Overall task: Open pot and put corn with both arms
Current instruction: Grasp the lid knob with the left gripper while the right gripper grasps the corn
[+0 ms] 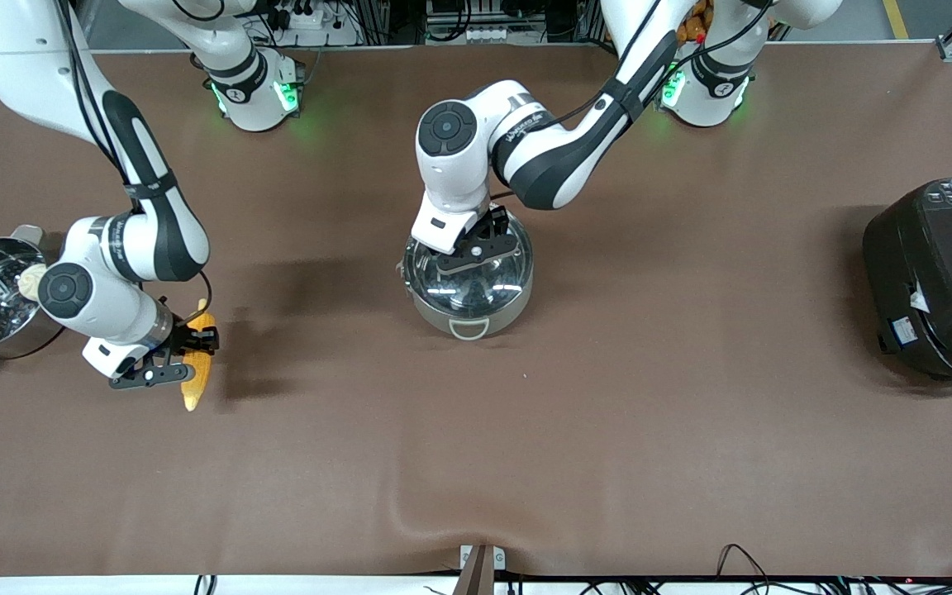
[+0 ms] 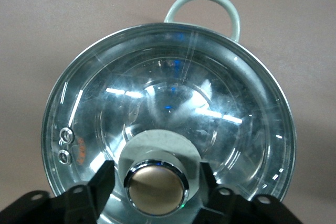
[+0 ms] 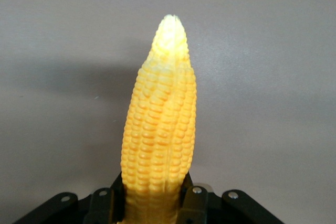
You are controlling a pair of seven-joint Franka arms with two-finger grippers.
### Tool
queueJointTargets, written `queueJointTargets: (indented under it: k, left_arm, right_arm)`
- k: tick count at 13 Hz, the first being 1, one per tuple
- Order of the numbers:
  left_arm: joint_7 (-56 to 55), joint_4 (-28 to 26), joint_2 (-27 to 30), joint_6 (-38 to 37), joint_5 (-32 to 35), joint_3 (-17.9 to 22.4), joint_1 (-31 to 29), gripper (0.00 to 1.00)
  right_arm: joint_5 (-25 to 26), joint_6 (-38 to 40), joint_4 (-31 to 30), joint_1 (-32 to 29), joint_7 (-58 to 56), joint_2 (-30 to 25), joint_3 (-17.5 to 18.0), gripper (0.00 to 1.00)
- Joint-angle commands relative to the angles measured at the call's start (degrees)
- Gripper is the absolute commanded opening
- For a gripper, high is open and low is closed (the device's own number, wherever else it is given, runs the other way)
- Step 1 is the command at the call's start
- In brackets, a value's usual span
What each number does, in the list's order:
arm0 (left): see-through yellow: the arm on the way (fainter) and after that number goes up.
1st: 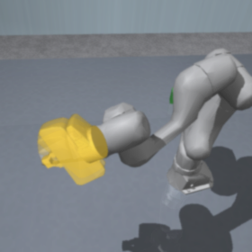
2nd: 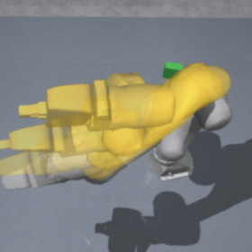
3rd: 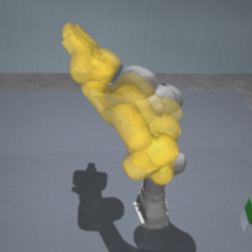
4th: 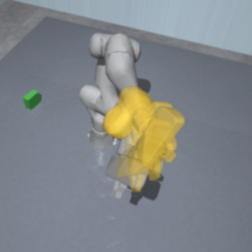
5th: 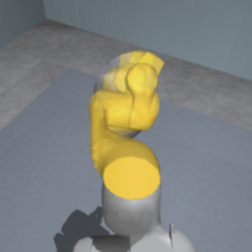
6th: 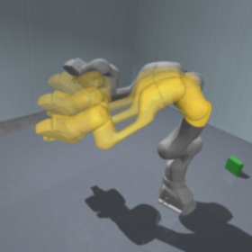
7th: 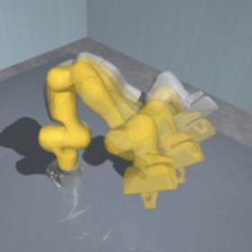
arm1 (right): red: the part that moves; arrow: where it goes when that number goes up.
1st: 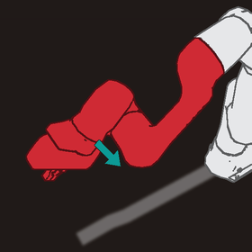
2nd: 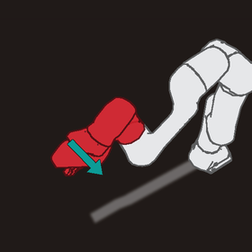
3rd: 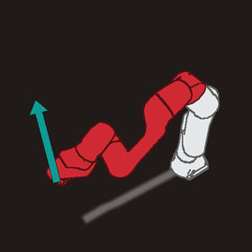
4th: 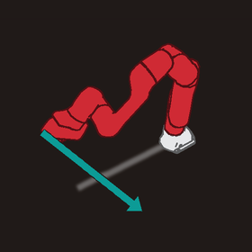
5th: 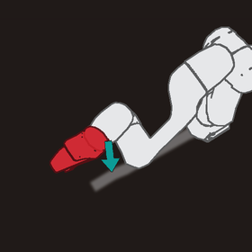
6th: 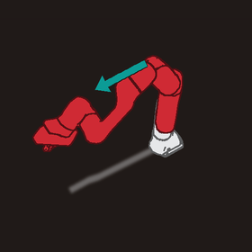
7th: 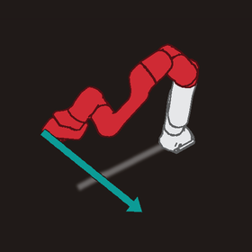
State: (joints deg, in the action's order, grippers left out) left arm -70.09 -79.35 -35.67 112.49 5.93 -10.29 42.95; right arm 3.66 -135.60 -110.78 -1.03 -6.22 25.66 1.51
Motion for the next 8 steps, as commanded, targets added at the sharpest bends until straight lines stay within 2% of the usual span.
queueJointTargets:
  k: [1, 8]
  left_arm:
    - [-0.75, 0.77, -0.27, -0.78, 1.81, 0.28, 0.64, 0.59]
    - [-1.01, 0.25, 0.25, -1.92, 1.72, -0.16, 1.08, 0.0]
  right_arm:
    - [0.65, 3.31, -0.84, 1.46, -0.02, -3.42, 0.25, 0.0]
    - [-0.32, 11.58, 1.35, 4.98, 0.94, -8.43, 0.33, 0.0]
